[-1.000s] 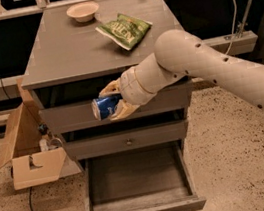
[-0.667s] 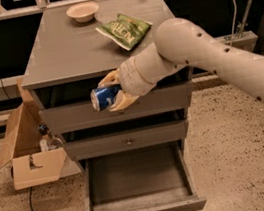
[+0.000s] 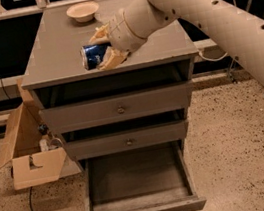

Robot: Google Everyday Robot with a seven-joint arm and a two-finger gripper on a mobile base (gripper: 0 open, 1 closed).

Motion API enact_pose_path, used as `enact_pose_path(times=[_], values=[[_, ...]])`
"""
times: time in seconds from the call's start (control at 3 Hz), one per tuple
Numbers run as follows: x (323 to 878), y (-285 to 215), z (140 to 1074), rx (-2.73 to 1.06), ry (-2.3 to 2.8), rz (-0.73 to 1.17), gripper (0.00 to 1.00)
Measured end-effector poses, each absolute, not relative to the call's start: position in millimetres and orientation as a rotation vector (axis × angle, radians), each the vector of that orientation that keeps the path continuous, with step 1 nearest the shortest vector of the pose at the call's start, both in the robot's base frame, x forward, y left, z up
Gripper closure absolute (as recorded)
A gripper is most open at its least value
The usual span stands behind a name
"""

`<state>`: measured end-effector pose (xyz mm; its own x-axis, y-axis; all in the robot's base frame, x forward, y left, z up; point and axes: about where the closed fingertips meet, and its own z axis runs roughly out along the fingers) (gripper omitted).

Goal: Pick pepsi can from bottom drawer and place on counter

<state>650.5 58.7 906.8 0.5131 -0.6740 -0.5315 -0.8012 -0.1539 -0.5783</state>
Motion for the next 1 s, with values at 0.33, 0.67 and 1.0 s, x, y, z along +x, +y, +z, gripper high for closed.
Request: enact_pose_path(times=[0.33,0.67,1.0], values=[[650,59,907,-1.886,1.217,0.184,1.0],[664,66,909,-1.899,1.21,0.196,1.0],[687,80,914,-1.9,1.227,0.225,1.0]])
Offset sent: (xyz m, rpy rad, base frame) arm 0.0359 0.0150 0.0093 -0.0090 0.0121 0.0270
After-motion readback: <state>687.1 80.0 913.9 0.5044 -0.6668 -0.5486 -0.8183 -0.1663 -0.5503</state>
